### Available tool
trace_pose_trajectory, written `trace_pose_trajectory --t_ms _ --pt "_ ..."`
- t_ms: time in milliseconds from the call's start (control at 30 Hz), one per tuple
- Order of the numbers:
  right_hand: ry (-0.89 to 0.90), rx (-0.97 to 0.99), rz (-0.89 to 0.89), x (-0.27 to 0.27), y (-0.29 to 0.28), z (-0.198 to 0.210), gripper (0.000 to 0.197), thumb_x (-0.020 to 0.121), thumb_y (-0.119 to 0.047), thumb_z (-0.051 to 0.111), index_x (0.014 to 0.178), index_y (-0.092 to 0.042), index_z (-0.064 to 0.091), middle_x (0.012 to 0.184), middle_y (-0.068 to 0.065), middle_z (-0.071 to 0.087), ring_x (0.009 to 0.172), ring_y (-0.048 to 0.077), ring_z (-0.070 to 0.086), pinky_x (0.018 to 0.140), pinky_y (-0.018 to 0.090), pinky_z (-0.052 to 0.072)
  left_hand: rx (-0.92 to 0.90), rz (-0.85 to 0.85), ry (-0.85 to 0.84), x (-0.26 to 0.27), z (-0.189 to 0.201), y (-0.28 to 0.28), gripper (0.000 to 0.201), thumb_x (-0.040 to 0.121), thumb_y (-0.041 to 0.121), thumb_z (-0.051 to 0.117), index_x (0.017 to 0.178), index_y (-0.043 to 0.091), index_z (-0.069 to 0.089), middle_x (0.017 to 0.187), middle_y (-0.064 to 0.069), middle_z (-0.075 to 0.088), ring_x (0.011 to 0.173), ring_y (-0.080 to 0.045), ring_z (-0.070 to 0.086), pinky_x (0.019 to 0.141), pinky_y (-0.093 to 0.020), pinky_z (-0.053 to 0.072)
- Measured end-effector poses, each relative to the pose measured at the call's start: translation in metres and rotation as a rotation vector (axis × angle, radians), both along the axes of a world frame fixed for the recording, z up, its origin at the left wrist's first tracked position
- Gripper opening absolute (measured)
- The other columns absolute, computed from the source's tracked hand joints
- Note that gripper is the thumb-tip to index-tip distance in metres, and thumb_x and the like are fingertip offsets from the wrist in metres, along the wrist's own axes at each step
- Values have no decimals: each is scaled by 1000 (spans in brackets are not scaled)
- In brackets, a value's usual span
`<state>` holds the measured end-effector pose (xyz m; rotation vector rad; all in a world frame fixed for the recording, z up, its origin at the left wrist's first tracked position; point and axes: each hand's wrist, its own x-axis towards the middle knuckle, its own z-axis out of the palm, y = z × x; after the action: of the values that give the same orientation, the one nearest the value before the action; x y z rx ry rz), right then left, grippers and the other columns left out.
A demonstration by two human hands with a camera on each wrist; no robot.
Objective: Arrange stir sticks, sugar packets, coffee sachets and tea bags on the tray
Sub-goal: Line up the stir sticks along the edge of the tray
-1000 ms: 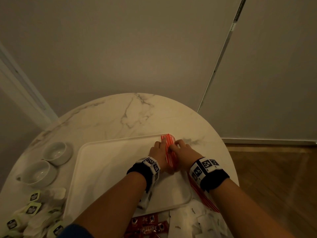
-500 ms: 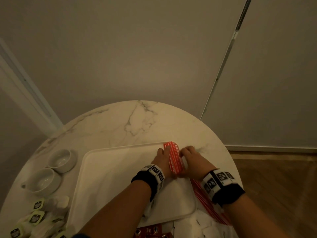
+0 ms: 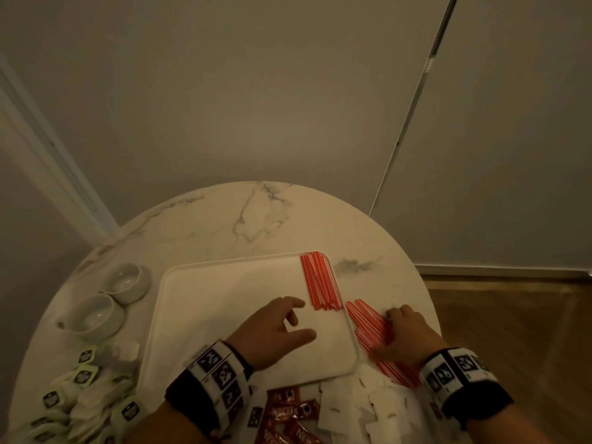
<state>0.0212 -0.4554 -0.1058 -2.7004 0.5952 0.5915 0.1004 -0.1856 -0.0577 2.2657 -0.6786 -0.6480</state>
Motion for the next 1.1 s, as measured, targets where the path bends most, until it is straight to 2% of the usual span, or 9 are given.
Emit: trace_pose_trajectory --t_ms 200,333,467,767,933,1100 --pt "-6 -99 -16 7 2 -8 59 71 -42 73 118 -18 46 118 4 49 109 21 49 93 31 44 -20 -7 26 -27 11 31 53 85 52 59 133 38 40 109 19 51 89 -3 58 76 -14 46" --pt "-7 -153 -24 13 -2 -10 52 77 -39 70 116 -15 46 116 7 50 108 24 52 91 31 45 -71 20 4 -30 24 36 51 86 50 60 132 40 41 109 20 51 89 1 57 73 -13 45" --pt "-16 -178 -44 19 -11 -10 36 87 -26 59 116 -11 46 118 11 57 107 26 57 90 32 46 -116 24 -33 -29 35 36 50 86 47 61 131 39 42 109 19 52 88 2 56 69 -12 43" --pt "18 -177 -58 19 -17 -14 29 91 -22 58 117 -11 50 117 8 59 110 23 57 93 28 43 -197 -1 -98 -29 51 31 48 86 45 61 130 40 43 109 20 51 90 6 54 67 -11 43" --pt "22 -164 -58 19 -19 -16 13 90 -23 58 100 -15 60 98 5 61 100 22 60 84 26 43 -232 7 -102 -27 52 29 46 86 43 62 129 39 45 110 20 52 90 6 55 68 -9 43" --pt "-31 -173 -36 17 -16 -18 15 93 -20 53 104 -14 61 106 6 64 100 21 60 86 26 44 -240 29 -99 -21 49 25 44 86 42 62 127 39 47 109 19 52 89 7 55 68 -9 43"
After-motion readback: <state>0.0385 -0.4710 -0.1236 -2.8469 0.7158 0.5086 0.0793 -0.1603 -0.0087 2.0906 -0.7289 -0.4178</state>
